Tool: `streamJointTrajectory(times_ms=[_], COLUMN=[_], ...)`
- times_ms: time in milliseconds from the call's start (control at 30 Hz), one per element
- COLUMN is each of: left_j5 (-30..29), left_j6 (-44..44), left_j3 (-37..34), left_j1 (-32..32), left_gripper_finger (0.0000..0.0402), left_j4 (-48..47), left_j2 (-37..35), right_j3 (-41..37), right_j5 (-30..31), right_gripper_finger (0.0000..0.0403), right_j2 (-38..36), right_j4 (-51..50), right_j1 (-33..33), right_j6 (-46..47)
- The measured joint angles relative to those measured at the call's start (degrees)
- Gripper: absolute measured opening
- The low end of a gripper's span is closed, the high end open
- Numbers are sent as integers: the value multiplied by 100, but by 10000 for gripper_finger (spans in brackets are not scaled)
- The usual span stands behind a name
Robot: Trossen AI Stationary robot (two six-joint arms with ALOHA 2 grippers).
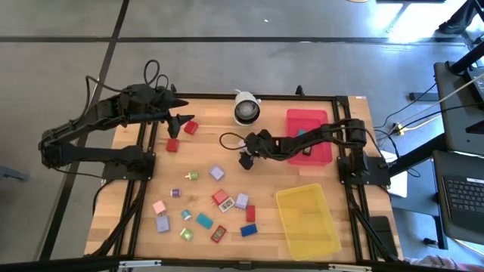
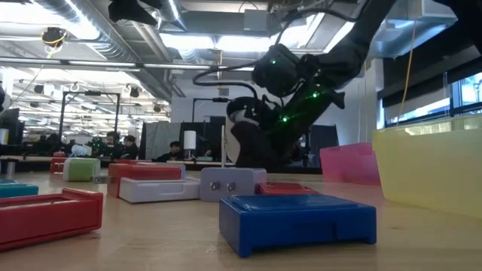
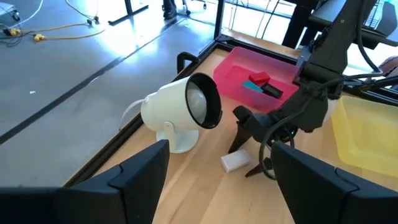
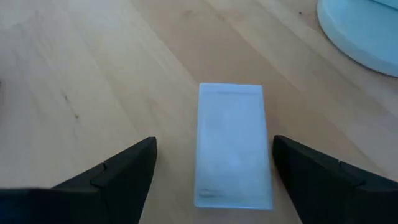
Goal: Pick & Place Office items
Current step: Put the white digital timer into the pink bin
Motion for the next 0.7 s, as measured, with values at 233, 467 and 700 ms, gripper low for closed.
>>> streamJointTrajectory(times_ms=[233, 467, 700], left_j5=[2, 2, 1], left_j6=[-4, -7, -4], left_j3=[0, 0, 0], left_j1=[-2, 0, 0], left_gripper_finger=[278, 278, 278], left_j4=[0, 2, 2], left_j2=[0, 0, 0], right_j3=[9, 2, -31], right_j5=[124, 139, -329], right_gripper_finger=[311, 221, 154], right_j2=[44, 44, -295], right_j4=[10, -26, -278], right_j1=[-7, 13, 3], right_j6=[-15, 41, 602])
